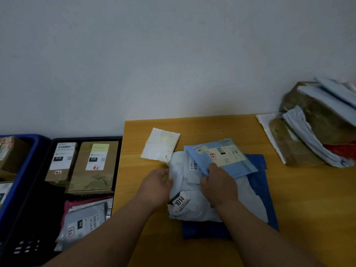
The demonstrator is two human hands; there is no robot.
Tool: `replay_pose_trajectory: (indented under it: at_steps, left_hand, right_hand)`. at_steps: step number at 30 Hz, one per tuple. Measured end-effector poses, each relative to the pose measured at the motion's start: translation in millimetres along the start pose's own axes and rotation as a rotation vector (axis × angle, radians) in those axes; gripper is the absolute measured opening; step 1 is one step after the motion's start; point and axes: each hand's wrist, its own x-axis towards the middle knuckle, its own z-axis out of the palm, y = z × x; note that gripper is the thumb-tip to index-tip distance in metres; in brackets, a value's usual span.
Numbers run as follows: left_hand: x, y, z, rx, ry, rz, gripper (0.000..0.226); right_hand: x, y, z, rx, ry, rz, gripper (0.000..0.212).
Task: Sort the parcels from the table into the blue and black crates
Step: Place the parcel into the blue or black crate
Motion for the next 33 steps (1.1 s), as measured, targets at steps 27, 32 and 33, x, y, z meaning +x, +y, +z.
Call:
replay_pose_trajectory:
  at_steps: [27, 32, 33]
  left_hand:
    - [-27.1, -15.3, -20.8, -1.152, 0.043, -0.354, 0.036]
    - [-34.8, -32.7, -34.6, -1.138, 0.080, -0.324, 0.032]
    - [-36.4, -36.5, -38.5, -1.140, 0.089, -0.318, 0.028]
  right_hand:
    - [-46.6, -25.8, -22.6, 1.084, 0.002, 0.417, 0.012]
    - [-45.9, -48.4, -13.4, 1.194, -0.146, 0.420, 0.012]
    - [-45.2, -52.9, -13.4, 1.183, -0.160, 0.410, 0.012]
